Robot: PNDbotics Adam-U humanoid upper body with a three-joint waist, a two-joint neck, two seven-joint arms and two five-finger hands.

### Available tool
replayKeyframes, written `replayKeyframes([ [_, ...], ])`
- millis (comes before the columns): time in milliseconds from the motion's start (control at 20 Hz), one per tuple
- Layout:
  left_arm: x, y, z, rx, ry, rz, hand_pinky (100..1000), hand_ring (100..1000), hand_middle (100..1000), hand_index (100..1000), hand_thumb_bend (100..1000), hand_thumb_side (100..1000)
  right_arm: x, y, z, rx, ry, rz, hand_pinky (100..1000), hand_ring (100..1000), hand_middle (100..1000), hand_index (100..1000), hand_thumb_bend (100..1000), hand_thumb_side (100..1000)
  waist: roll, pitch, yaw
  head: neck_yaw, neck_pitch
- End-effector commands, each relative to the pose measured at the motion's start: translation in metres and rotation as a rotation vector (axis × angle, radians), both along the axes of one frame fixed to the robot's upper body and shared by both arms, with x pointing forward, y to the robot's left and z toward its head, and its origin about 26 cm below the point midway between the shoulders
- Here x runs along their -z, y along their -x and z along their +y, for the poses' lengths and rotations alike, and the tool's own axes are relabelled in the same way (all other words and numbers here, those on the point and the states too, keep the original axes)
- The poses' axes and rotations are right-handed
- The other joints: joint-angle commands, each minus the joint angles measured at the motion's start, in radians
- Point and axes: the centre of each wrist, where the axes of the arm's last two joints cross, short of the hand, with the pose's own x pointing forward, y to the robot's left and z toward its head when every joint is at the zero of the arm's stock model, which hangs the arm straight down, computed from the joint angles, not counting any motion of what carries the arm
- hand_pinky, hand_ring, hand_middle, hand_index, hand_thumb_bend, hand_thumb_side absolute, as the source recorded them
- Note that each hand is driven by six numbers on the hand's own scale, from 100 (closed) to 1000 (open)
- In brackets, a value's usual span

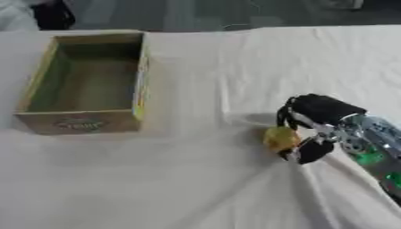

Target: Pick up objects on the table and place them in the box.

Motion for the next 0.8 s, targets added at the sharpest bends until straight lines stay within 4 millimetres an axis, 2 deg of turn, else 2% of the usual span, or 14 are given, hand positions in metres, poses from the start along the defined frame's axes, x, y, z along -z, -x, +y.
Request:
replayKeyframes([
  [50,-0.008,0.001,0.000,0.004,-0.016,-0.030,451,512,501,786,100,963,-0.011,0.000,-0.003,0.013,-0.015,-0.017,706,633,423,596,229,107,-0.002,-0.015,0.000,0.000,-0.007],
  [450,-0.009,0.001,0.000,0.003,-0.019,-0.032,451,513,502,785,100,962,-0.034,0.010,0.004,-0.010,-0.080,-0.053,707,628,437,611,104,100,-0.004,-0.019,-0.006,0.004,-0.010],
  [800,-0.010,0.001,0.001,0.004,-0.022,-0.035,451,513,502,784,100,961,-0.056,0.017,0.008,-0.019,-0.102,-0.145,706,626,434,608,100,100,-0.006,-0.023,-0.010,0.007,-0.013],
])
